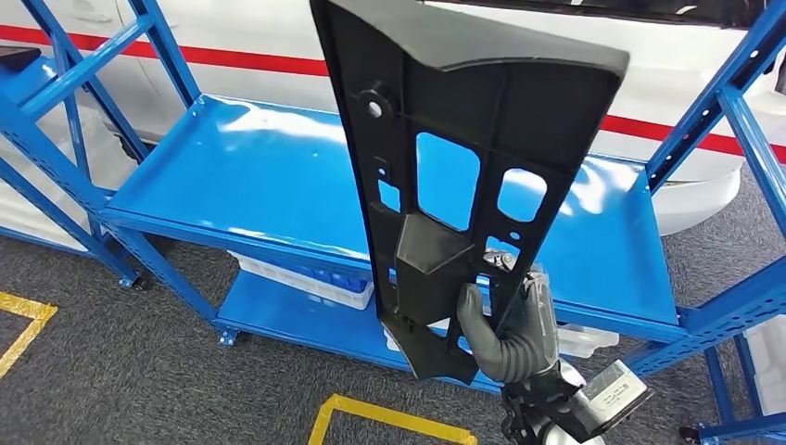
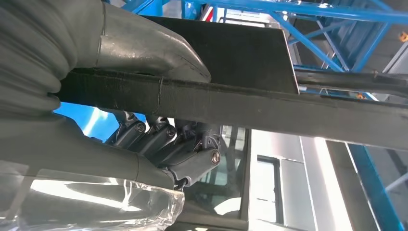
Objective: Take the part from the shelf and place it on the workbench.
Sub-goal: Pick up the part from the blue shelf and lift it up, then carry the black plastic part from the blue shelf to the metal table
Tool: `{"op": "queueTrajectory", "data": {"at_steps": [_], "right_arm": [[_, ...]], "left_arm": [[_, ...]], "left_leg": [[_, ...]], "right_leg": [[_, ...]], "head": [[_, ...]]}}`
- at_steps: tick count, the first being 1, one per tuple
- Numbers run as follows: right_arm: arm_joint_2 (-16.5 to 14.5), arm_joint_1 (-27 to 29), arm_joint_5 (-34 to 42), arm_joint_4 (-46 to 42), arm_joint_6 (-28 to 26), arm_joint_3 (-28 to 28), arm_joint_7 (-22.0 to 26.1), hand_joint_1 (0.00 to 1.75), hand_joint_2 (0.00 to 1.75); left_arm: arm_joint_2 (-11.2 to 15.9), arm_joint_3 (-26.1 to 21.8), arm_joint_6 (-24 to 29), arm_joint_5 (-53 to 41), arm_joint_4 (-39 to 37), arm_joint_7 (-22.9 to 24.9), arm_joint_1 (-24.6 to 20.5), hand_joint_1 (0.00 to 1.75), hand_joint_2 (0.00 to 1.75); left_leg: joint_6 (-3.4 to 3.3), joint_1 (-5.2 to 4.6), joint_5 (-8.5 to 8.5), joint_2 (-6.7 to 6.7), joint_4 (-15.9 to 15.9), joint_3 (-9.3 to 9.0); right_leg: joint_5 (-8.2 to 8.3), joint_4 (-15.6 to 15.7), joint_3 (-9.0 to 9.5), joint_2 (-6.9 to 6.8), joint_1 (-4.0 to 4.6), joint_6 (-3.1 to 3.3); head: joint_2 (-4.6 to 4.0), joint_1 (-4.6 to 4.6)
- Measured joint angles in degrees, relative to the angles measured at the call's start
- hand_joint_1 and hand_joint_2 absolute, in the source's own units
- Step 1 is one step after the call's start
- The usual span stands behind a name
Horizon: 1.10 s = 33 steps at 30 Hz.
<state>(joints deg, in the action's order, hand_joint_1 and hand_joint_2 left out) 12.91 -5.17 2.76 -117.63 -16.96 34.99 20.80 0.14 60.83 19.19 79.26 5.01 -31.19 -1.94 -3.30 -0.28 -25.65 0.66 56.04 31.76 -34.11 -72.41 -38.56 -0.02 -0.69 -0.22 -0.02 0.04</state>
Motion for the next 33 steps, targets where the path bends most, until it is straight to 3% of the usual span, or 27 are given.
{"op": "queueTrajectory", "data": {"at_steps": [1, 2, 4, 5, 7, 9, 10, 11, 13, 14, 15, 16, 17, 19, 21, 22, 24, 26, 29, 30, 31, 32, 33], "right_arm": [[0.0, 0.0, 0.3, 0.0, -0.2, 0.0, 0.2, 1.75, 1.75], [0.0, 0.1, 0.8, 0.0, -0.4, 0.0, 0.5, 1.75, 1.75], [0.0, 0.1, 1.8, 0.1, -0.6, 0.0, 1.0, 1.75, 1.75], [0.0, 0.1, 2.2, 0.1, -0.7, 0.0, 1.3, 1.75, 1.75], [0.0, 0.1, 2.6, 0.1, -0.9, 0.0, 1.9, 1.75, 1.75], [0.0, 0.4, 2.7, 0.1, -1.4, 0.0, 2.3, 1.75, 1.75], [-0.1, 0.6, 2.7, 0.1, -1.6, 0.1, 2.4, 1.75, 1.75], [-0.1, 0.7, 2.7, 0.1, -1.8, 0.1, 2.6, 1.75, 1.75], [-0.1, 0.9, 2.6, 0.1, -2.2, 0.1, 2.9, 1.75, 1.75], [-0.1, 1.0, 2.5, 0.1, -2.4, 0.1, 3.0, 1.75, 1.75], [-0.1, 1.2, 2.5, 0.1, -2.5, 0.1, 3.0, 1.75, 1.75], [-0.1, 1.3, 2.5, 0.1, -2.6, 0.1, 3.0, 1.75, 1.75], [-0.1, 1.5, 2.5, 0.2, -2.6, 0.1, 3.0, 1.75, 1.75], [-0.1, 1.6, 2.4, 0.2, -2.6, 0.2, 3.0, 1.75, 1.75], [-0.1, 1.6, 2.3, 0.2, -2.6, 0.2, 3.1, 1.75, 1.75], [-0.1, 1.6, 2.2, 0.2, -2.7, 0.2, 3.2, 1.75, 1.75], [0.0, 1.6, 1.8, 0.2, -2.7, 0.3, 3.4, 1.75, 1.75], [0.0, 1.5, 1.2, 0.3, -2.7, 0.4, 3.6, 1.75, 1.75], [0.2, 1.4, 0.0, 1.0, -2.7, 0.7, 3.7, 1.75, 1.75], [0.2, 1.4, -0.5, 1.4, -2.9, 0.9, 3.7, 1.75, 1.75], [0.3, 1.5, -1.1, 1.8, -3.1, 1.1, 3.7, 1.75, 1.75], [0.4, 1.5, -1.6, 2.3, -3.4, 1.3, 3.7, 1.75, 1.75], [0.4, 1.4, -2.0, 2.7, -3.7, 1.4, 3.7, 1.75, 1.75]], "left_arm": [[0.0, 0.0, -0.1, 0.0, 0.0, 0.0, 0.0, 0.00, 1.75], [-0.1, 0.0, -0.2, 0.0, 0.0, 0.0, 0.0, 0.00, 1.75], [-0.1, 0.0, -0.4, 0.0, 0.0, 0.0, 0.0, 0.00, 1.75], [-0.1, 0.0, -0.5, 0.0, 0.0, -0.1, 0.0, 0.00, 1.75], [-0.1, 0.0, -0.5, 0.0, 0.0, -0.3, 0.1, 0.00, 1.75], [-0.1, 0.0, -0.5, 0.1, 0.0, -0.6, 0.2, 0.00, 1.75], [-0.1, 0.0, -0.5, 0.2, 0.0, -0.6, 0.2, 0.00, 1.75], [-0.1, 0.0, -0.5, 0.3, 0.0, -0.6, 0.2, 0.00, 1.75], [-0.1, 0.0, -0.5, 0.5, 0.0, -0.5, 0.2, 0.00, 1.75], [-0.1, 0.0, -0.5, 0.5, 0.0, -0.5, 0.2, 0.00, 1.75], [-0.1, 0.0, -0.4, 0.5, 0.0, -0.4, 0.2, 0.00, 1.75], [-0.1, 0.0, -0.4, 0.5, 0.0, -0.4, 0.2, 0.00, 1.75], [-0.1, 0.0, -0.4, 0.5, 0.0, -0.4, 0.2, 0.00, 1.75], [-0.1, 0.0, -0.4, 0.5, 0.0, -0.3, 0.1, 0.00, 1.75], [0.0, 0.0, -0.4, 0.5, 0.0, -0.3, 0.0, 0.00, 1.75], [0.0, 0.0, -0.3, 0.5, 0.0, -0.2, 0.0, 0.00, 1.75], [0.0, 0.0, -0.2, 0.6, 0.0, -0.1, 0.0, 0.00, 1.75], [0.1, 0.0, -0.2, 0.6, 0.0, -0.1, 0.0, 0.00, 1.75], [0.1, 0.0, -0.3, 0.7, 0.0, -0.2, -0.1, 0.00, 1.75], [0.1, 0.0, -0.3, 0.7, 0.0, -0.2, -0.1, 0.00, 1.75], [0.2, 0.0, -0.4, 0.7, 0.0, -0.2, -0.1, 0.00, 1.75], [0.2, 0.0, -0.4, 0.7, 0.0, -0.2, -0.1, 0.00, 1.75], [0.2, 0.0, -0.4, 0.7, 0.0, -0.2, -0.1, 0.00, 1.75]], "left_leg": [[0.19, 0.09, 0.57, 0.07, 0.1, 0.82], [0.44, 0.23, 1.12, 0.12, 0.2, 1.56], [1.17, 0.46, 2.00, 0.13, 0.7, 2.97], [1.60, 0.50, 2.36, 0.13, 1.0, 3.53], [2.33, 0.42, 3.04, 0.10, 1.6, 4.23], [2.78, 0.65, 3.38, -0.01, 1.9, 4.49], [2.95, 0.86, 2.49, -0.10, 2.5, 4.78], [3.17, 1.04, 0.60, -0.20, 4.0, 5.30], [3.60, 1.21, -5.18, -0.40, 9.9, 6.93], [3.72, 1.23, -7.48, -0.47, 13.6, 7.71], [3.73, 1.24, -8.57, -0.52, 16.5, 8.08], [3.62, 1.25, -8.39, -0.54, 17.9, 7.70], [3.38, 1.23, -7.18, -0.55, 17.2, 6.35], [2.48, 1.02, -4.80, -0.72, 10.5, 0.98], [1.64, 0.54, -4.74, -0.93, 2.9, -4.01], [1.32, 0.24, -5.11, -0.99, 0.9, -5.10], [0.71, -0.18, -4.32, -0.87, -0.3, -4.95], [0.17, -0.16, -2.49, -0.49, -1.3, -4.07], [-0.22, -0.13, 0.03, -0.10, -1.7, -1.56], [-0.20, -0.16, 0.82, -0.01, -1.7, -0.59], [-0.10, -0.16, 1.61, 0.06, -1.6, 0.47], [0.07, -0.12, 2.44, 0.12, -1.5, 1.64], [0.31, -0.05, 3.26, 0.16, -1.4, 2.82]], "right_leg": [[0.30, -0.8, 0.55, 0.00, -0.23, -0.67], [1.42, 0.6, 2.11, -0.01, -0.49, -1.51], [3.35, 8.0, 7.63, -0.06, -0.99, -2.82], [3.46, 11.7, 10.01, -0.02, -0.91, -2.94], [2.75, 15.3, 11.72, 0.09, -0.54, -2.46], [3.13, 15.3, 10.93, 0.03, -0.64, -1.54], [3.54, 15.2, 10.62, -0.05, -0.74, -0.89], [4.02, 15.2, 10.18, -0.14, -0.79, -0.16], [5.17, 15.2, 9.15, -0.23, -0.43, 1.01], [5.78, 15.2, 8.51, -0.24, -0.19, 1.30], [6.40, 15.1, 7.82, -0.25, 0.04, 1.41], [7.02, 15.1, 7.03, -0.24, 0.27, 1.44], [7.59, 15.0, 6.28, -0.22, 0.47, 1.42], [8.60, 15.0, 5.11, -0.15, 0.75, 1.25], [9.55, 15.0, 4.47, -0.18, 0.85, 0.75], [10.00, 15.1, 4.30, -0.24, 0.74, 0.36], [10.91, 15.2, 3.99, -0.29, 0.62, -0.43], [9.72, 14.2, 2.90, -0.19, 0.68, -0.62], [2.42, 6.0, 0.33, -0.12, 0.39, 0.28], [1.01, 2.7, -0.05, -0.12, 0.19, 0.16], [1.01, 0.4, 0.14, -0.12, 0.00, -0.38], [2.13, -0.4, 1.05, -0.12, -0.17, -1.20], [3.70, 0.7, 2.82, -0.12, -0.37, -2.03]], "head": [[0.00, 0.06], [0.00, 0.13], [0.00, 0.18], [0.00, 0.15], [0.00, 0.11], [0.00, 0.00], [0.00, -0.07], [0.00, -0.10], [0.00, -0.19], [0.00, -0.21], [0.00, -0.22], [0.00, -0.22], [0.00, -0.22], [0.00, -0.20], [0.00, -0.15], [0.00, -0.18], [0.00, -0.20], [0.00, -0.13], [0.00, 0.30], [0.00, 0.37], [0.00, 0.41], [0.00, 0.47], [0.00, 0.52]]}}
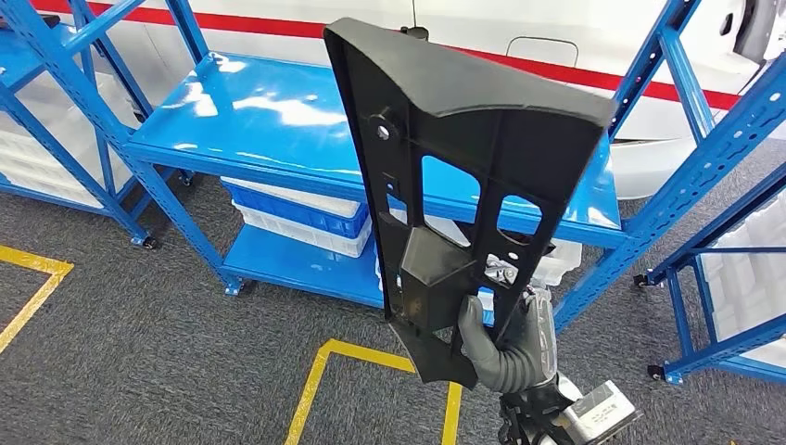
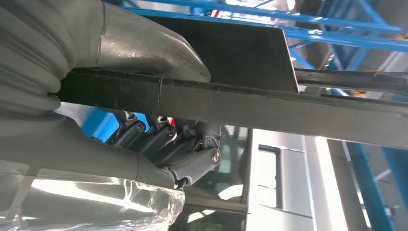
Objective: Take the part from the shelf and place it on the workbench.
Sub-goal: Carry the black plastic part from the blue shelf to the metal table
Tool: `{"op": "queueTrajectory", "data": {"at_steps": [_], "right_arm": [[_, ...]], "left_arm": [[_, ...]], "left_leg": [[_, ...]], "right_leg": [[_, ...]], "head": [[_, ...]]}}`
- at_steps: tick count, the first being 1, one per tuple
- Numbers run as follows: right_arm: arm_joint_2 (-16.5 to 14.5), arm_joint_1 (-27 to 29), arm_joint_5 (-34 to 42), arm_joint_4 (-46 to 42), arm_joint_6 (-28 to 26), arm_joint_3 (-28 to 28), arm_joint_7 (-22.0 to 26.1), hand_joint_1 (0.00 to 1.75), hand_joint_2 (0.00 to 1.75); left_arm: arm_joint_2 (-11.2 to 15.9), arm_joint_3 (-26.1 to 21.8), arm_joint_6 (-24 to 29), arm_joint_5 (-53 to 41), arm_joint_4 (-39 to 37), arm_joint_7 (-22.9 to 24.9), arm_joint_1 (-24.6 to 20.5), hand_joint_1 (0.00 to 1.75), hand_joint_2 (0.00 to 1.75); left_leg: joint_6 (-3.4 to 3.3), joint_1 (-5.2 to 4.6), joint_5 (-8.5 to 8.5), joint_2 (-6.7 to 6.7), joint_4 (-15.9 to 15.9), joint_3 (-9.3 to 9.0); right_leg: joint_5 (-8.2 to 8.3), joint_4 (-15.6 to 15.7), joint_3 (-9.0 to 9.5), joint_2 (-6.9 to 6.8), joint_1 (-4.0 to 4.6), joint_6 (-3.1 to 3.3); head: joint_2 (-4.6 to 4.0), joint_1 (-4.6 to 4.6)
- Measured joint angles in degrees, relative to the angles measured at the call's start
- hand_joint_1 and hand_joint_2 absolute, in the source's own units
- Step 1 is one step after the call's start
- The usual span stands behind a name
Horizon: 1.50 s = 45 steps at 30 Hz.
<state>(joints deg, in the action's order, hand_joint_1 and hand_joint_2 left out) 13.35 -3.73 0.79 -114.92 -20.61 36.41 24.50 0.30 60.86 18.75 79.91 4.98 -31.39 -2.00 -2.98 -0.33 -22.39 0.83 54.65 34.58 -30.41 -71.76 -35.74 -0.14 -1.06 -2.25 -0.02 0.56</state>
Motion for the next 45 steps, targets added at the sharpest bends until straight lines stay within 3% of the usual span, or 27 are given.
{"op": "queueTrajectory", "data": {"at_steps": [1, 2, 4, 5, 7, 8, 10, 11, 12, 14, 16, 18, 20, 22, 23, 25, 27, 28, 29, 30, 32, 34, 37, 39, 41, 43, 45], "right_arm": [[0.1, 0.0, -0.3, 0.4, -0.2, 0.1, 0.0, 1.75, 1.75], [0.1, -0.1, -0.5, 0.6, -0.2, 0.3, 0.0, 1.75, 1.75], [0.1, -0.2, -0.7, 1.0, -0.3, 0.5, 0.0, 1.75, 1.75], [0.2, -0.3, -0.7, 1.2, -0.3, 0.6, 0.0, 1.75, 1.75], [0.3, -0.3, -0.9, 1.5, -0.5, 0.9, 0.1, 1.75, 1.75], [0.4, -0.2, -1.1, 1.7, -0.7, 0.9, 0.2, 1.75, 1.75], [0.7, 0.2, -1.6, 1.9, -0.9, 1.1, 0.5, 1.75, 1.75], [0.8, 0.4, -1.8, 2.0, -0.9, 1.2, 0.8, 1.75, 1.75], [1.0, 0.7, -2.0, 2.1, -0.9, 1.3, 1.0, 1.75, 1.75], [1.3, 1.3, -2.3, 2.4, -0.9, 1.6, 1.2, 1.75, 1.75], [1.5, 1.5, -2.5, 2.6, -0.9, 1.8, 1.3, 1.75, 1.75], [1.6, 1.6, -2.6, 2.6, -0.9, 2.0, 1.3, 1.75, 1.75], [1.7, 1.6, -2.7, 2.7, -0.9, 2.2, 1.3, 1.75, 1.75], [1.8, 1.5, -2.7, 2.7, -0.9, 2.3, 1.3, 1.75, 1.75], [1.8, 1.5, -2.7, 2.7, -0.9, 2.4, 1.3, 1.75, 1.75], [2.0, 1.6, -2.6, 2.8, -0.8, 2.5, 1.3, 1.75, 1.75], [2.2, 1.8, -2.4, 2.9, -0.6, 2.6, 1.3, 1.75, 1.75], [2.3, 1.9, -2.3, 3.1, -0.4, 2.7, 1.3, 1.75, 1.75], [2.5, 1.9, -2.2, 3.2, -0.2, 2.8, 1.3, 1.75, 1.75], [2.6, 1.9, -2.0, 3.3, -0.1, 2.8, 1.3, 1.75, 1.75], [2.9, 1.9, -1.7, 3.3, 0.1, 3.0, 1.4, 1.75, 1.75], [3.2, 2.0, -1.4, 3.3, 0.1, 3.1, 1.8, 1.75, 1.75], [3.7, 2.0, -1.0, 3.3, 0.2, 3.3, 2.3, 1.75, 1.75], [3.8, 2.0, -0.8, 3.3, 0.2, 3.3, 2.4, 1.75, 1.75], [3.9, 2.0, -0.7, 3.3, 0.2, 3.3, 2.4, 1.75, 1.75], [4.0, 2.0, -0.4, 3.4, 0.2, 3.3, 2.4, 1.75, 1.75], [4.1, 2.0, 0.5, 3.4, 0.2, 3.5, 2.4, 1.75, 1.75]], "left_arm": [[0.0, 0.0, 0.0, 0.0, 0.0, 0.0, 0.0, 0.00, 1.75], [0.0, 0.0, 0.0, 0.1, 0.0, 0.0, 0.0, 0.00, 1.75], [0.1, 0.0, 0.0, 0.2, 0.0, 0.0, 0.1, 0.00, 1.75], [0.1, 0.0, 0.0, 0.2, 0.0, 0.0, 0.1, 0.00, 1.75], [0.2, 0.0, 0.0, 0.2, 0.0, 0.0, 0.2, 0.00, 1.75], [0.2, 0.0, 0.0, 0.2, 0.0, 0.0, 0.2, 0.00, 1.75], [0.2, 0.1, 0.2, 0.0, 0.0, 0.1, 0.3, 0.00, 1.75], [0.2, 0.1, 0.3, 0.1, 0.0, 0.2, 0.3, 0.00, 1.75], [0.2, 0.1, 0.5, 0.2, 0.0, 0.2, 0.3, 0.00, 1.75], [0.2, 0.1, 0.8, 0.6, 0.0, 0.2, 0.4, 0.00, 1.75], [0.2, 0.1, 1.0, 0.8, 0.0, 0.2, 0.5, 0.00, 1.75], [0.2, 0.0, 1.1, 0.9, 0.0, 0.2, 0.5, 0.00, 1.75], [0.3, 0.0, 1.2, 0.9, 0.0, 0.2, 0.5, 0.00, 1.75], [0.3, 0.0, 1.2, 0.9, 0.0, 0.2, 0.6, 0.00, 1.75], [0.4, 0.0, 1.2, 0.9, 0.0, 0.2, 0.7, 0.00, 1.75], [0.4, 0.0, 1.2, 0.9, 0.0, 0.2, 0.7, 0.00, 1.75], [0.4, 0.0, 1.3, 0.9, 0.0, 0.3, 0.7, 0.00, 1.75], [0.4, 0.0, 1.3, 1.0, 0.0, 0.3, 0.8, 0.00, 1.75], [0.4, 0.0, 1.4, 1.0, 0.0, 0.3, 0.8, 0.00, 1.75], [0.4, 0.0, 1.5, 1.0, 0.0, 0.3, 0.9, 0.00, 1.75], [0.3, 0.0, 1.6, 1.0, 0.0, 0.5, 0.9, 0.00, 1.75], [0.3, 0.0, 1.6, 1.0, 0.0, 0.6, 0.9, 0.00, 1.75], [0.3, 0.0, 1.7, 1.0, 0.0, 0.7, 1.1, 0.00, 1.75], [0.3, 0.0, 1.7, 1.0, 0.0, 0.7, 1.2, 0.00, 1.75], [0.2, 0.0, 1.7, 1.0, 0.0, 0.7, 1.2, 0.00, 1.75], [0.2, 0.0, 1.7, 1.0, 0.0, 0.7, 1.1, 0.00, 1.75], [0.2, 0.0, 1.8, 1.1, 0.0, 0.6, 1.2, 0.00, 1.75]], "left_leg": [[0.31, 0.04, 0.72, 0.00, 0.3, 1.05], [0.64, -0.01, 1.29, -0.02, 0.8, 2.01], [1.25, -0.15, 2.24, -0.07, 1.7, 3.09], [1.47, -0.15, 2.61, -0.09, 2.0, 3.38], [1.94, 0.32, 2.65, -0.17, 2.3, 3.76], [2.22, 0.62, 1.22, -0.24, 3.3, 4.20], [2.82, 1.02, -4.24, -0.42, 8.3, 5.72], [3.09, 1.11, -6.98, -0.47, 12.0, 6.65], [3.31, 1.20, -8.52, -0.53, 15.5, 7.36], [3.48, 1.43, -7.77, -0.54, 18.6, 6.82], [3.19, 1.52, -5.30, 0.01, 13.5, 2.10], [2.62, 1.14, -4.99, 1.25, 5.4, -3.65], [2.05, 0.54, -5.64, 1.68, 1.8, -5.64], [1.23, 0.41, -5.28, 1.07, 1.0, -5.48], [0.74, 0.49, -4.95, 0.77, 0.6, -5.37], [-0.08, 0.62, -4.27, 0.21, 0.2, -5.01], [-0.41, 0.47, -3.84, -0.62, 0.3, -4.34], [-0.42, 0.41, -3.63, -1.12, 0.3, -4.06], [-0.32, 0.39, -3.45, -1.66, 0.3, -3.86], [-0.19, 0.39, -3.31, -2.19, 0.4, -3.74], [0.18, 0.28, -3.26, -3.25, 1.0, -3.39], [0.75, 0.15, -3.38, -4.21, 1.9, -2.59], [1.80, 0.57, -3.16, -5.12, 2.6, -1.52], [2.36, 0.85, -4.66, -3.91, 4.8, -0.33], [2.93, 1.01, -8.34, -2.02, 11.3, 2.61], [3.38, 1.23, -10.92, -1.32, 17.9, 5.69], [3.55, 1.47, -9.60, -0.93, 17.3, 5.25]], "right_leg": [[0.99, 2.9, 2.71, -0.01, -0.21, -0.55], [0.82, 7.5, 6.28, 0.01, -0.27, -0.69], [-1.40, 14.9, 11.17, 0.10, -0.08, 0.00], [-2.29, 16.7, 12.09, 0.15, 0.08, 0.45], [-2.11, 16.7, 11.51, 0.06, -0.20, 1.49], [-1.73, 16.6, 11.16, -0.12, -0.30, 2.19], [-0.69, 16.6, 10.20, -0.59, -0.18, 3.41], [-0.18, 16.6, 9.62, -0.85, -0.01, 3.78], [0.26, 16.6, 9.04, -1.11, 0.16, 3.87], [1.01, 16.5, 7.97, -1.71, 0.44, 3.76], [1.53, 16.5, 7.51, -2.31, 0.58, 3.40], [1.90, 16.4, 7.47, -2.97, 0.77, 2.87], [2.24, 16.4, 7.30, -3.83, 0.90, 2.31], [2.21, 16.1, 6.98, -4.19, 0.87, 1.83], [1.61, 15.2, 6.47, -3.62, 0.86, 1.75], [-1.19, 10.1, 3.92, -1.68, 0.76, 2.04], [-4.39, 2.1, 0.20, -0.58, 0.53, 2.26], [-5.03, -0.4, -0.92, -0.42, 0.41, 2.04], [-4.74, -0.8, -0.99, -0.35, 0.29, 1.59], [-3.58, 1.3, 0.16, -0.24, 0.16, 1.01], [-0.53, 9.1, 4.16, 1.02, -0.22, 0.00], [1.01, 14.3, 6.49, 2.39, -0.49, 0.00], [1.48, 14.9, 6.58, 1.85, -0.37, 1.14], [1.88, 15.0, 6.53, 0.95, -0.55, 1.87], [2.04, 15.1, 6.39, -0.09, -0.45, 2.28], [2.09, 15.0, 6.18, -1.21, -0.25, 2.46], [2.09, 15.0, 6.07, -2.25, -0.17, 2.49]], "head": [[0.01, 0.00], [0.01, 0.07], [0.01, 0.06], [0.00, 0.04], [0.00, -0.13], [0.00, -0.19], [0.00, -0.30], [0.00, -0.33], [0.00, -0.36], [0.00, -0.35], [0.00, -0.36], [0.00, -0.32], [0.00, -0.32], [0.00, -0.34], [0.00, -0.33], [0.00, -0.20], [0.01, -0.12], [0.01, -0.13], [0.01, -0.11], [0.00, -0.11], [0.00, -0.07], [0.00, -0.26], [0.01, -0.48], [0.01, -0.64], [0.00, -0.87], [0.00, -0.96], [0.00, -0.96]]}}
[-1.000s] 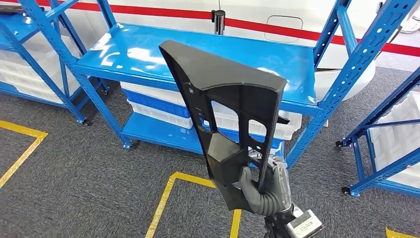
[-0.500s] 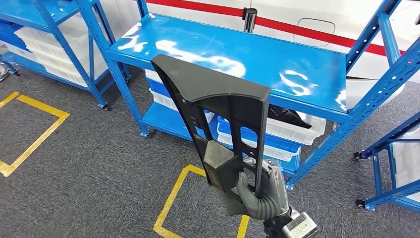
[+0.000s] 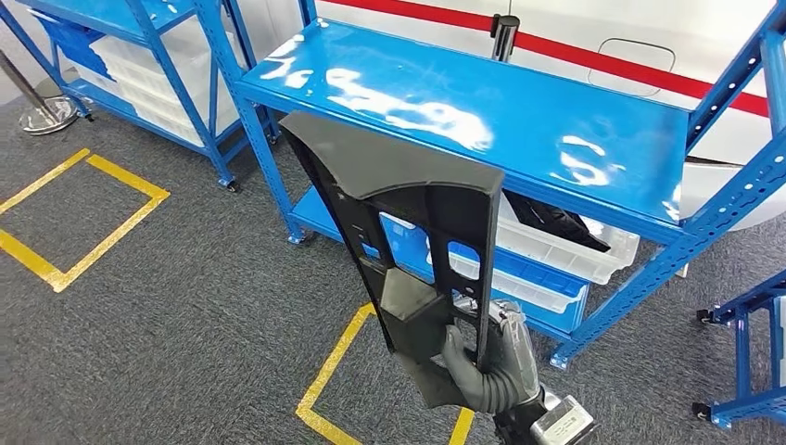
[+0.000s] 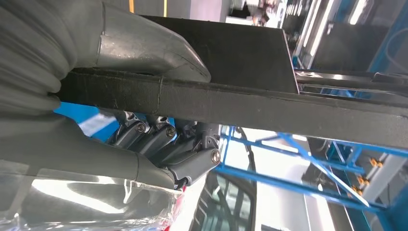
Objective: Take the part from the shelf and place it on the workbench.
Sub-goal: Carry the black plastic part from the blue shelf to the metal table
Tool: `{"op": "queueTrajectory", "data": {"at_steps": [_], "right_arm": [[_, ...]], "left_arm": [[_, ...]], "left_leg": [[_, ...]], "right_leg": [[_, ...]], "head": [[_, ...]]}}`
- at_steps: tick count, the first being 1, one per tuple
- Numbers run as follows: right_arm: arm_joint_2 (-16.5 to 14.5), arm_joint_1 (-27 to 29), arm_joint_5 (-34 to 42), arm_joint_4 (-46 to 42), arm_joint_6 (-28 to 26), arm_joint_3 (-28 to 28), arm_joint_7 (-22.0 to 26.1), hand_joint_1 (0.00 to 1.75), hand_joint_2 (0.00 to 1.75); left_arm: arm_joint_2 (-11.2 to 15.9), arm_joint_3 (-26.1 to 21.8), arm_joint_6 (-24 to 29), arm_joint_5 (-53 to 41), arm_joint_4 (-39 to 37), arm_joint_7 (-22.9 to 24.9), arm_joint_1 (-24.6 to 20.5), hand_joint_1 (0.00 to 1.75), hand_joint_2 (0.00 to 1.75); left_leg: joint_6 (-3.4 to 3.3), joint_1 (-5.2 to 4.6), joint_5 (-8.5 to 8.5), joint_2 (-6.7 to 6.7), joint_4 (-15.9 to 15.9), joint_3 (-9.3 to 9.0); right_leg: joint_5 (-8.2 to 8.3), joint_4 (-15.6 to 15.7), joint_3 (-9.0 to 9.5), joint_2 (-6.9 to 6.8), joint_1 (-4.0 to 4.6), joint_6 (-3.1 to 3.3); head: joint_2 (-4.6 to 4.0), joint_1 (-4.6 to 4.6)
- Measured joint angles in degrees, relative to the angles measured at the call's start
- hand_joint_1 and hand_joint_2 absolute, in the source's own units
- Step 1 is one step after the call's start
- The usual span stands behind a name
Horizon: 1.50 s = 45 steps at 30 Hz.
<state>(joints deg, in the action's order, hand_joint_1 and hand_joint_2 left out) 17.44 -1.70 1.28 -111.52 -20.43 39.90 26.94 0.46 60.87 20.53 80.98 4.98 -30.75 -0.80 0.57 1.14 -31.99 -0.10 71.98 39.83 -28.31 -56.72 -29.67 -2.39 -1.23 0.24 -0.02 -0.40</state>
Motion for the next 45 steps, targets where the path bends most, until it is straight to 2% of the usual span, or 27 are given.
{"op": "queueTrajectory", "data": {"at_steps": [2, 4, 5, 7, 8, 10, 12, 14, 15, 16, 18, 20, 22, 24, 25, 27, 29, 30, 31, 33, 35, 38, 40, 42, 43, 44, 45], "right_arm": [[0.2, 0.0, 0.8, 0.0, 0.0, 0.1, 0.2, 1.75, 1.75], [0.4, 0.1, 1.2, 0.0, 0.0, 0.1, 0.5, 1.75, 1.75], [0.4, 0.1, 1.4, 0.0, 0.0, 0.1, 0.6, 1.75, 1.75], [0.6, 0.1, 1.9, 0.0, 0.0, 0.2, 0.7, 1.75, 1.75], [0.7, 0.0, 2.3, 0.0, 0.0, 0.3, 0.7, 1.75, 1.75], [1.1, 0.0, 3.2, 0.1, 0.0, 0.4, 0.8, 1.75, 1.75], [1.4, 0.1, 3.9, 0.2, 0.0, 0.5, 0.9, 1.75, 1.75], [1.7, 0.4, 4.3, 0.3, 0.0, 0.5, 1.0, 1.75, 1.75], [1.9, 0.6, 4.5, 0.3, 0.0, 0.6, 1.1, 1.75, 1.75], [2.0, 0.7, 4.6, 0.4, 0.0, 0.6, 1.2, 1.75, 1.75], [2.3, 0.9, 4.8, 0.4, 0.0, 0.6, 1.5, 1.75, 1.75], [2.4, 1.0, 4.9, 0.3, 0.0, 0.6, 1.6, 1.75, 1.75], [2.5, 1.0, 4.9, 0.3, 0.0, 0.6, 1.7, 1.75, 1.75], [2.6, 1.0, 4.9, 0.3, 0.0, 0.6, 1.7, 1.75, 1.75], [2.6, 1.0, 4.9, 0.3, 0.0, 0.6, 1.7, 1.75, 1.75], [2.6, 1.1, 5.1, 0.3, 0.0, 0.6, 1.8, 1.75, 1.75], [2.7, 1.2, 5.6, 0.3, 0.2, 0.6, 2.0, 1.75, 1.75], [2.7, 1.2, 5.9, 0.3, 0.3, 0.6, 2.1, 1.75, 1.75], [2.7, 1.1, 6.2, 0.3, 0.4, 0.6, 2.2, 1.75, 1.75], [2.6, 1.1, 6.4, 0.3, 0.5, 0.7, 2.2, 1.75, 1.75], [2.5, 1.0, 6.3, 0.3, 0.8, 0.7, 2.2, 1.75, 1.75], [1.7, 0.8, 5.2, -0.1, 1.7, 0.7, 1.5, 1.75, 1.75], [1.3, 0.4, 4.5, -0.2, 3.5, 0.2, 0.7, 1.75, 1.75], [1.1, 0.2, 4.1, -0.2, 5.5, -0.8, 0.3, 1.75, 1.75], [1.0, 0.3, 4.0, -0.2, 6.1, -1.3, 0.2, 1.75, 1.75], [0.9, 0.3, 3.9, -0.2, 6.5, -1.7, 0.0, 1.75, 1.75], [0.8, 0.4, 3.8, -0.1, 6.8, -2.0, -0.1, 1.75, 1.75]], "left_arm": [[0.0, 0.0, 0.2, 0.1, 0.0, 0.0, 0.0, 0.00, 1.75], [0.0, 0.0, 0.4, 0.1, 0.0, -0.1, -0.1, 0.00, 1.75], [0.0, 0.0, 0.4, 0.1, 0.0, -0.2, -0.1, 0.00, 1.75], [0.0, 0.0, 0.4, 0.1, 0.0, -0.8, 0.0, 0.00, 1.75], [0.0, 0.0, 0.3, 0.2, 0.0, -1.1, 0.1, 0.00, 1.75], [0.0, 0.0, 0.1, 0.2, 0.0, -1.6, 0.1, 0.00, 1.75], [0.0, 0.1, -0.1, 0.2, 0.0, -1.8, 0.1, 0.00, 1.75], [0.0, 0.1, -0.1, 0.2, 0.0, -1.8, 0.1, 0.00, 1.75], [0.0, 0.1, -0.1, 0.1, 0.0, -1.7, 0.2, 0.00, 1.75], [0.0, 0.2, -0.1, 0.1, 0.0, -1.7, 0.2, 0.00, 1.75], [-0.1, 0.2, -0.1, 0.0, 0.0, -1.6, 0.2, 0.00, 1.75], [-0.1, 0.2, -0.1, 0.0, 0.0, -1.6, 0.2, 0.00, 1.75], [0.0, 0.2, -0.1, 0.0, -0.1, -1.6, 0.4, 0.00, 1.75], [0.0, 0.2, -0.1, 0.0, -0.1, -1.6, 0.6, 0.00, 1.75], [0.0, 0.2, -0.1, 0.0, -0.1, -1.6, 0.6, 0.00, 1.75], [0.0, 0.2, 0.0, 0.0, -0.1, -1.6, 0.5, 0.00, 1.75], [-0.1, 0.3, 0.2, -0.1, -0.1, -1.5, 0.5, 0.00, 1.75], [-0.1, 0.3, 0.3, -0.1, -0.1, -1.3, 0.6, 0.00, 1.75], [-0.1, 0.3, 0.5, -0.1, -0.1, -1.2, 0.6, 0.00, 1.75], [0.0, 0.3, 0.8, -0.1, -0.1, -0.9, 0.5, 0.00, 1.75], [-0.1, 0.3, 1.0, -0.1, -0.1, -0.8, 0.3, 0.00, 1.75], [-0.1, 0.3, 1.2, -0.1, -0.1, -0.8, 0.2, 0.00, 1.75], [-0.1, 0.3, 1.4, -0.1, -0.1, -0.8, 0.1, 0.00, 1.75], [-0.2, 0.3, 1.6, -0.1, -0.1, -0.8, -0.2, 0.00, 1.75], [-0.2, 0.4, 1.6, -0.1, -0.1, -0.8, -0.3, 0.00, 1.75], [-0.2, 0.5, 1.7, -0.1, -0.1, -0.8, -0.3, 0.00, 1.75], [-0.2, 0.5, 1.7, -0.1, -0.1, -0.8, -0.3, 0.00, 1.75]], "left_leg": [[-0.02, 0.15, 3.35, 1.53, -7.3, -3.99], [-0.42, -0.19, 5.01, 3.09, -13.0, -6.88], [-0.77, -0.50, 5.07, 3.31, -14.0, -7.22], [-1.78, -0.93, 5.34, 2.34, -14.4, -7.05], [-2.29, -1.03, 5.58, 1.91, -14.7, -7.12], [-3.32, -0.98, 6.16, 1.02, -15.2, -7.27], [-3.83, -1.15, 6.35, -0.04, -15.2, -7.03], [-3.98, -1.37, 6.46, -1.36, -15.2, -6.88], [-3.99, -1.48, 6.49, -2.04, -15.2, -6.90], [-3.98, -1.57, 6.52, -2.74, -15.2, -6.94], [-3.80, -1.80, 6.50, -4.02, -14.9, -6.88], [-3.41, -1.98, 6.47, -4.99, -14.5, -6.49], [-2.86, -1.87, 6.57, -5.75, -14.4, -6.04], [-2.22, -1.69, 5.58, -4.28, -12.9, -5.23], [-1.86, -1.57, 4.23, -3.00, -10.8, -4.26], [-1.09, -1.14, 0.54, -0.92, -3.9, -0.98], [-0.50, -0.52, -1.17, -0.39, 1.5, 1.74], [-0.27, -0.23, -0.46, -0.15, 1.3, 1.67], [-0.10, 0.03, 1.09, 0.27, -1.0, 0.50], [0.07, 0.19, 4.35, 2.30, -8.6, -3.57], [-0.38, -0.16, 5.50, 3.52, -13.1, -5.91], [-1.76, -0.73, 5.63, 2.12, -14.0, -6.13], [-2.75, -0.73, 6.03, 1.13, -14.5, -6.49], [-3.40, -0.76, 6.20, 0.01, -14.6, -6.57], [-3.57, -0.81, 6.22, -0.64, -14.6, -6.55], [-3.59, -0.87, 6.22, -1.37, -14.6, -6.56], [-3.58, -0.90, 6.22, -2.10, -14.6, -6.58]], "right_leg": [[-0.02, 0.0, 0.07, -0.87, 0.07, -0.05], [-0.14, -0.1, 0.02, -1.57, 0.44, -0.41], [-0.16, -0.1, -0.04, -1.97, 0.59, -0.70], [-0.22, -0.1, -0.19, -2.69, 0.67, -1.47], [-0.55, -0.5, -0.38, -2.42, 0.62, -1.76], [-2.72, -4.4, -2.16, -0.49, 0.58, -1.64], [-6.07, -12.2, -5.92, 1.38, 0.49, -0.98], [-7.37, -17.1, -8.48, 1.89, 0.51, -1.05], [-6.62, -16.3, -8.15, 2.06, 0.53, -1.37], [-5.14, -13.4, -6.75, 2.43, 0.54, -1.72], [-1.87, -5.3, -2.95, 4.45, 0.53, -1.96], [-0.31, -1.0, -1.02, 5.69, 0.56, -1.52], [0.01, -0.7, -0.89, 4.89, 0.50, -0.89], [0.29, -0.4, -0.81, 3.91, 0.21, -0.22], [0.36, -0.3, -0.75, 3.36, 0.08, 0.08], [0.29, -0.3, -0.75, 2.14, 0.22, 0.44], [0.21, -0.3, -0.80, 0.89, 0.32, 0.52], [0.17, -0.3, -0.80, 0.30, 0.32, 0.55], [0.10, -0.3, -0.74, -0.24, 0.31, 0.51], [-0.15, -0.4, -0.54, -1.15, 0.47, 0.22], [-0.46, -0.4, -0.37, -1.98, 0.83, -0.38], [-0.85, -0.5, -0.16, -3.05, 0.88, -1.40], [-2.48, -3.2, -1.16, -1.44, 0.72, -1.51], [-5.66, -10.3, -4.49, 0.96, 0.55, -0.90], [-6.98, -14.1, -6.44, 1.52, 0.51, -0.73], [-7.57, -16.6, -7.86, 1.81, 0.49, -0.81], [-7.15, -16.9, -8.29, 1.97, 0.49, -1.14]], "head": [[0.01, -0.02], [0.01, 0.06], [0.00, 0.13], [0.01, 0.26], [0.01, 0.27], [0.01, 0.40], [0.01, 0.60], [0.00, 0.70], [0.00, 0.73], [0.00, 0.75], [0.00, 0.79], [0.00, 0.72], [0.00, 0.68], [0.00, 0.56], [0.00, 0.45], [0.00, 0.27], [0.00, 0.27], [0.00, 0.26], [0.00, 0.26], [0.00, 0.25], [0.00, 0.38], [0.00, 0.59], [0.00, 0.61], [0.00, 0.78], [0.00, 0.89], [0.00, 0.93], [0.00, 0.97]]}}
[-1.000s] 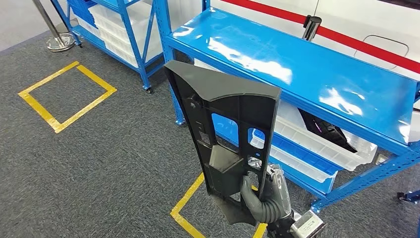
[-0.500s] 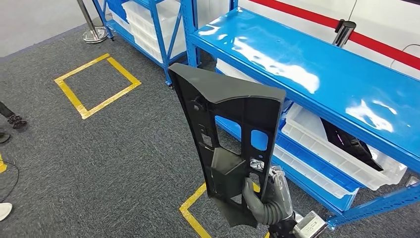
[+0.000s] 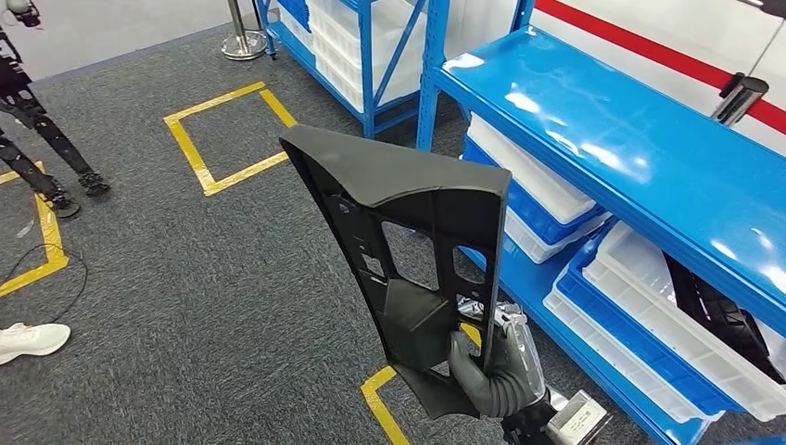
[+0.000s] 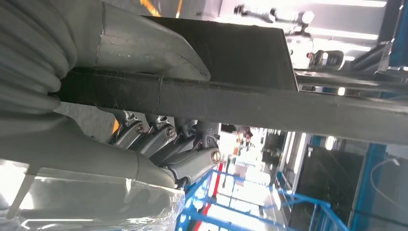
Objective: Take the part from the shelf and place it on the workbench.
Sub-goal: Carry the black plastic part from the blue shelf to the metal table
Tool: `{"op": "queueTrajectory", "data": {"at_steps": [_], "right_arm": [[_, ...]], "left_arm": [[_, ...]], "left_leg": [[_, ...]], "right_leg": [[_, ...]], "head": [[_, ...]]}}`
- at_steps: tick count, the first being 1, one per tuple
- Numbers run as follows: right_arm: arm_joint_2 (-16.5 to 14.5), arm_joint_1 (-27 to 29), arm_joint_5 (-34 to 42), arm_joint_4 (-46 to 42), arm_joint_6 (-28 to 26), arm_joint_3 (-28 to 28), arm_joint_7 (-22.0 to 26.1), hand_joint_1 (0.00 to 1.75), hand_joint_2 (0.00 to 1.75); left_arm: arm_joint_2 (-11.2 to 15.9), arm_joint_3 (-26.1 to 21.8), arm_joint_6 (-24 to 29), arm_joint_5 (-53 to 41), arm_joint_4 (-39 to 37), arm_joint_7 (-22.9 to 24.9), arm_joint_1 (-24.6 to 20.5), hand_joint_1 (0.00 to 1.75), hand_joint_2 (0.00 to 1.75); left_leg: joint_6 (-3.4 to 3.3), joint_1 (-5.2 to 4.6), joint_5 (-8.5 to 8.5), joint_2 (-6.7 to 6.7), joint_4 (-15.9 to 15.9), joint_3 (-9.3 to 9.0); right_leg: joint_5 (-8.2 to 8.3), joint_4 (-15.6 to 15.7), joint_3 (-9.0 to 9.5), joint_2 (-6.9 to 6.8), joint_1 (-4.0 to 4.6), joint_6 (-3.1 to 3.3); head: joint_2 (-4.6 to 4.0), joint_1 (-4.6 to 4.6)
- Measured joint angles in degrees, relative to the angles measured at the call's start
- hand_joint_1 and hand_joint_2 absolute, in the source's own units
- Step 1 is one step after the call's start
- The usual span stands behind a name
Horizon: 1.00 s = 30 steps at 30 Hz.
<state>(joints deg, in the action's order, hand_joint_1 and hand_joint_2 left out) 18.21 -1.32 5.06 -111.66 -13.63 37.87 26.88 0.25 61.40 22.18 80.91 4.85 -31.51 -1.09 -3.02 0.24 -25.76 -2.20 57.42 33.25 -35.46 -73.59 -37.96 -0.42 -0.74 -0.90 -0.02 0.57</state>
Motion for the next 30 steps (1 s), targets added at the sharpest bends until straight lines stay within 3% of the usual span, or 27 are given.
{"op": "queueTrajectory", "data": {"at_steps": [1, 3, 4, 6, 8, 10, 12, 14, 15, 16, 17, 19, 21, 23, 25, 28, 30], "right_arm": [[-0.1, 0.0, -0.1, 0.0, 0.2, -0.3, 0.0, 1.75, 1.75], [-0.4, 0.0, -0.3, 0.0, 0.4, -0.7, -0.1, 1.75, 1.75], [-0.6, 0.0, -0.4, 0.0, 0.4, -0.8, -0.1, 1.75, 1.75], [-1.0, 0.1, -0.8, -0.1, 0.4, -0.9, -0.2, 1.75, 1.75], [-1.3, 0.2, -1.0, -0.2, 0.4, -1.2, -0.2, 1.75, 1.75], [-1.7, 0.2, -1.0, -0.5, 0.4, -1.5, -0.2, 1.75, 1.75], [-2.0, 0.3, -1.0, -0.6, 0.4, -1.7, -0.2, 1.75, 1.75], [-2.2, 0.5, -1.0, -0.7, 0.4, -1.8, -0.2, 1.75, 1.75], [-2.2, 0.5, -1.0, -0.7, 0.4, -1.8, -0.3, 1.75, 1.75], [-2.3, 0.6, -1.1, -0.7, 0.4, -1.8, -0.3, 1.75, 1.75], [-2.4, 0.6, -1.1, -0.7, 0.4, -1.8, -0.3, 1.75, 1.75], [-2.5, 0.6, -1.1, -0.7, 0.5, -1.8, -0.3, 1.75, 1.75], [-2.5, 0.8, -1.2, -0.8, 0.7, -1.9, -0.2, 1.75, 1.75], [-2.6, 1.0, -1.2, -0.8, 1.2, -2.2, -0.2, 1.75, 1.75], [-2.7, 1.3, -1.2, -0.9, 1.7, -2.4, -0.1, 1.75, 1.75], [-3.1, 2.1, -1.4, -1.1, 2.1, -2.9, 0.0, 1.75, 1.75], [-3.5, 2.8, -2.2, -1.2, 1.9, -2.9, -0.1, 1.75, 1.75]], "left_arm": [[0.0, 0.1, 0.0, 0.0, 0.0, 0.0, 0.0, 0.00, 1.75], [-0.1, 0.1, 0.0, 0.0, 0.0, 0.1, 0.0, 0.00, 1.75], [-0.1, 0.1, 0.0, 0.0, 0.0, 0.2, 0.0, 0.00, 1.75], [-0.1, 0.2, 0.1, 0.0, 0.0, 0.3, 0.0, 0.00, 1.75], [-0.1, 0.2, 0.2, 0.0, 0.0, 0.5, 0.1, 0.00, 1.75], [-0.2, 0.2, 0.2, -0.1, 0.0, 0.7, 0.1, 0.00, 1.75], [-0.2, 0.3, 0.3, -0.1, 0.0, 0.7, 0.0, 0.00, 1.75], [-0.2, 0.5, 0.3, -0.1, 0.0, 0.7, -0.1, 0.00, 1.75], [-0.2, 0.6, 0.3, -0.1, 0.0, 0.7, -0.1, 0.00, 1.75], [-0.2, 0.6, 0.3, -0.1, 0.0, 0.7, 0.0, 0.00, 1.75], [-0.2, 0.7, 0.3, -0.1, 0.0, 0.7, 0.0, 0.00, 1.75], [-0.2, 0.8, 0.3, -0.1, 0.0, 0.7, -0.1, 0.00, 1.75], [-0.2, 1.0, 0.3, -0.1, 0.0, 0.7, -0.3, 0.00, 1.75], [-0.2, 1.1, 0.5, 0.0, 0.0, 0.7, -0.4, 0.00, 1.75], [-0.2, 1.1, 0.7, 0.0, 0.1, 0.7, -0.4, 0.00, 1.75], [-0.3, 1.1, 0.5, 0.0, 0.1, 0.8, -0.6, 0.00, 1.75], [-0.3, 1.1, 0.1, 0.0, 0.1, 1.0, -0.7, 0.00, 1.75]], "left_leg": [[0.02, -0.03, -0.01, -0.73, 0.0, -0.07], [0.22, -0.11, -0.09, -2.12, 0.2, -0.12], [0.43, -0.23, -0.19, -2.73, 0.4, -0.05], [1.00, -0.34, -0.24, -3.63, 0.6, 0.27], [1.59, -0.09, -0.26, -4.01, 0.8, 0.64], [2.18, 0.04, -1.66, -2.10, 2.8, 1.65], [2.75, 0.13, -5.02, 0.64, 8.9, 4.53], [3.18, 0.39, -7.63, 1.66, 15.6, 7.90], [3.28, 0.49, -7.57, 1.87, 16.8, 8.53], [3.30, 0.55, -6.47, 2.12, 15.7, 8.01], [3.21, 0.56, -4.70, 2.62, 12.6, 6.45], [2.71, 0.26, -1.71, 5.03, 5.1, 2.41], [2.03, -0.27, -0.98, 6.33, 1.5, 0.67], [1.33, -0.51, -0.90, 5.11, 1.0, 0.66], [0.60, -0.32, -0.43, 3.95, 0.4, 0.22], [-0.09, -0.02, -0.10, 1.99, 0.1, -0.02], [-0.12, -0.03, -0.11, 0.39, 0.1, -0.01]], "right_leg": [[1.30, 1.9, 0.67, 0.19, -0.02, -0.47], [4.84, 9.6, 3.90, 1.59, -0.25, -1.32], [6.11, 12.8, 5.28, 2.26, -0.38, -1.32], [7.01, 15.3, 6.33, 2.86, -0.32, -0.70], [7.32, 15.4, 6.48, 2.03, -0.28, 0.12], [7.51, 15.6, 6.59, 1.12, -0.48, 0.91], [7.44, 15.7, 6.66, 0.08, -0.37, 1.51], [7.30, 15.7, 6.66, -1.14, -0.13, 1.81], [7.24, 15.7, 6.68, -1.76, -0.06, 1.87], [7.18, 15.7, 6.74, -2.32, -0.02, 1.91], [7.10, 15.7, 6.85, -2.85, 0.00, 1.89], [6.85, 15.7, 7.10, -3.74, 0.28, 1.62], [6.56, 15.6, 7.27, -4.67, 0.65, 1.14], [6.30, 15.7, 7.42, -5.77, 0.85, 0.64], [5.37, 14.3, 6.98, -4.66, 0.78, 0.24], [1.19, 4.7, 2.35, -0.72, 0.36, 0.58], [-0.08, -0.4, -0.54, -0.12, 0.15, 0.32]], "head": [[0.00, 0.00], [0.00, 0.02], [0.00, 0.02], [0.00, -0.07], [0.01, -0.15], [0.01, -0.32], [0.00, -0.57], [0.00, -0.66], [0.00, -0.67], [0.00, -0.67], [0.00, -0.68], [0.01, -0.66], [0.01, -0.52], [0.00, -0.42], [0.01, -0.38], [0.01, 0.01], [0.00, 0.09]]}}
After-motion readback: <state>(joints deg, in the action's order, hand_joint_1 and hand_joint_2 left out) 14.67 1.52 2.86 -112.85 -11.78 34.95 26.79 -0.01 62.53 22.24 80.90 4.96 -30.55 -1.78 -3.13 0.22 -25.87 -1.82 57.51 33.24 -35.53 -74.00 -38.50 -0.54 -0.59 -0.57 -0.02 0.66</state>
